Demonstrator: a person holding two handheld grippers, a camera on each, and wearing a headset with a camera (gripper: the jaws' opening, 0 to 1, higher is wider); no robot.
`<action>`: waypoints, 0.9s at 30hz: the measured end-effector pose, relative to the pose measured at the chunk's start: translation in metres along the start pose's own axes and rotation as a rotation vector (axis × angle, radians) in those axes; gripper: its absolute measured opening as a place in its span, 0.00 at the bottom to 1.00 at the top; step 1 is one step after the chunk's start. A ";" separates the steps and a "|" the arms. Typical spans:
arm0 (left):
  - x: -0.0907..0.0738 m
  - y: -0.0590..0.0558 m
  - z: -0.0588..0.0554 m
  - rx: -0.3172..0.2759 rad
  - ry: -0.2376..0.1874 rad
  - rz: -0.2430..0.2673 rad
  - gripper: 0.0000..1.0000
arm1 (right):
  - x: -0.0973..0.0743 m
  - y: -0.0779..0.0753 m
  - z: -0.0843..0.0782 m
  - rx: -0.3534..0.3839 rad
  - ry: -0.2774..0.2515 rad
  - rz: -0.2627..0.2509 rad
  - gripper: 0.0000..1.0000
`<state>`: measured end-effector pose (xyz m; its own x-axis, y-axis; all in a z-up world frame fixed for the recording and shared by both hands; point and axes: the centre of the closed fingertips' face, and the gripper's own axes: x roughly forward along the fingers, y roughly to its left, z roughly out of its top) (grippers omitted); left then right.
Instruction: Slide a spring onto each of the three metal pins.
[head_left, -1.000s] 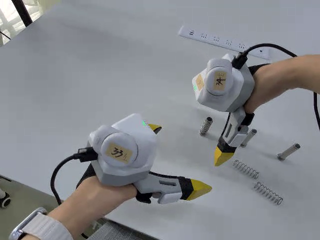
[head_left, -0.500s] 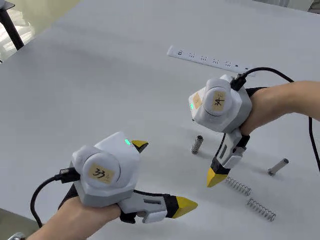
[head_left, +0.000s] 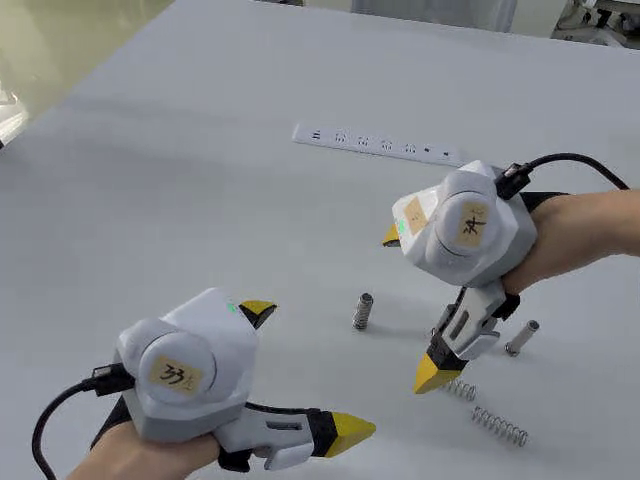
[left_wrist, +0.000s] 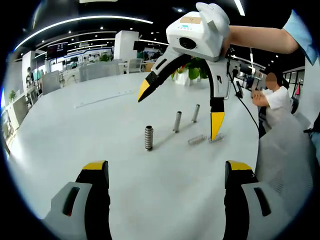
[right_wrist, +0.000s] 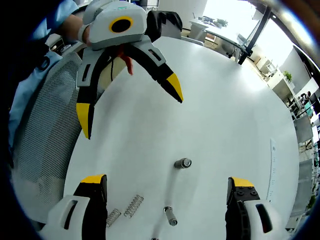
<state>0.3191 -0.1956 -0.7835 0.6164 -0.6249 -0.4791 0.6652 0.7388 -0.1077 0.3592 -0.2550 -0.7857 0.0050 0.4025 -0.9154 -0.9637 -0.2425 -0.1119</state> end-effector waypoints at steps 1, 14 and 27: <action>0.000 0.000 0.000 0.000 0.000 -0.002 0.95 | -0.002 0.002 -0.002 0.006 -0.011 -0.010 0.99; 0.000 -0.004 0.003 0.045 0.019 -0.033 0.95 | -0.031 0.018 -0.019 0.209 -0.140 -0.124 0.99; 0.006 -0.013 0.010 0.093 0.022 -0.071 0.95 | -0.057 0.044 -0.062 0.413 -0.204 -0.246 0.99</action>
<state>0.3181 -0.2114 -0.7756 0.5581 -0.6683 -0.4919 0.7436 0.6659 -0.0610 0.3330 -0.3431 -0.7624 0.2323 0.5777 -0.7825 -0.9657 0.2327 -0.1149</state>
